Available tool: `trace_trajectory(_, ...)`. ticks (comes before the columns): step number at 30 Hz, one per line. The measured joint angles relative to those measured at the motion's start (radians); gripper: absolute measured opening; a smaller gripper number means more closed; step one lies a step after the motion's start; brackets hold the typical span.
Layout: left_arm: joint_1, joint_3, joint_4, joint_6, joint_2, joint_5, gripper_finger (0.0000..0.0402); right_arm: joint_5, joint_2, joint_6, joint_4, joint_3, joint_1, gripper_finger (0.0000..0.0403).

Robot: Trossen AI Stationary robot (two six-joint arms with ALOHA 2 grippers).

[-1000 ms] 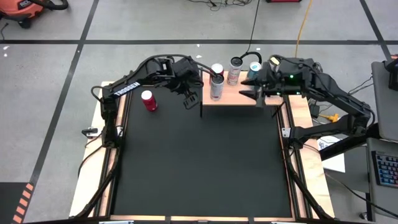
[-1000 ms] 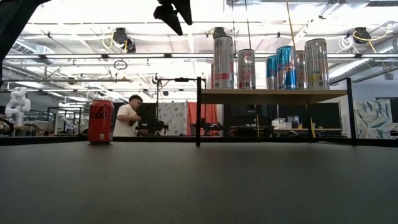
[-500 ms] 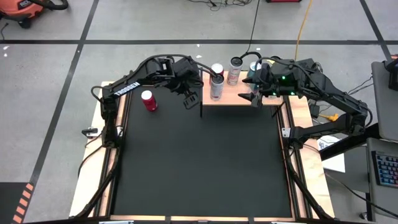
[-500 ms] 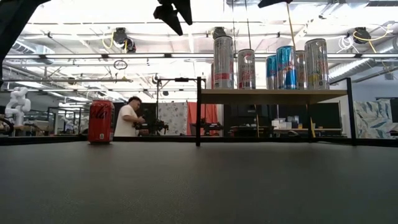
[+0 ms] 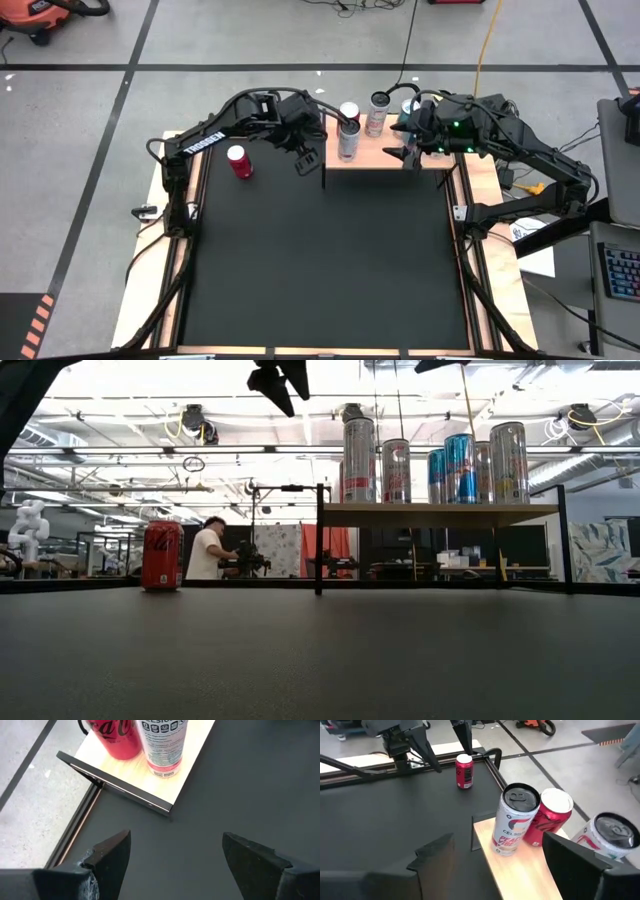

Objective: Place canned beverage on shelf
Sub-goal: Put the white-pink soda can on the shelf aligned with the other white-pink soda can

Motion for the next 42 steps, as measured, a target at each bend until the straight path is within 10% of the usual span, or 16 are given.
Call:
trace_trajectory(15, 0.000, 0.000, 0.000, 0.050, 0.000, 0.000, 0.0311, -0.028, 0.000, 0.124, -0.026, 0.000, 0.000, 0.0392)
trace_trajectory(42, 0.000, 0.000, 0.000, 0.082, 0.001, 0.005, 0.0311, -0.020, 0.114, 0.091, 0.438, 0.001, -0.002, 0.0394)
